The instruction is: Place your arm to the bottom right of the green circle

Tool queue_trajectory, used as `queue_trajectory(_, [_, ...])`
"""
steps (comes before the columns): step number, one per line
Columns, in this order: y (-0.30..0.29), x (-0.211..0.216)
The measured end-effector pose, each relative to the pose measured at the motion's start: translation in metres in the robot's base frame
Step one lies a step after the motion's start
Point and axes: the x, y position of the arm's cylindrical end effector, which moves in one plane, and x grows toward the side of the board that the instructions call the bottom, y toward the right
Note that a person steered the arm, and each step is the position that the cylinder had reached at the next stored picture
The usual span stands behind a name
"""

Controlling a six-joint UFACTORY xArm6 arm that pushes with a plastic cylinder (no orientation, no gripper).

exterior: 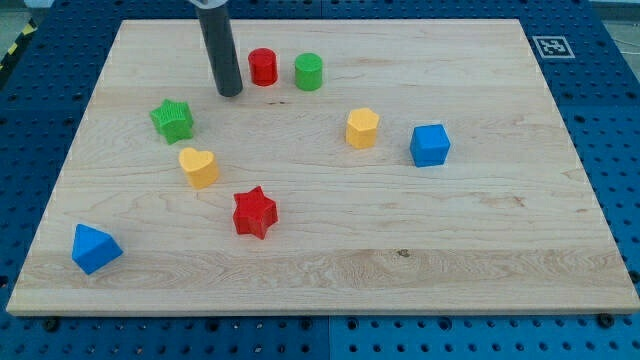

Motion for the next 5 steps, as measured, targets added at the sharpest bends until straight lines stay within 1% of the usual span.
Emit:
queue_trajectory(1, [0.012, 0.002])
queue_trajectory(4, [0.030, 0.049])
queue_trajectory(5, [0.065, 0.050])
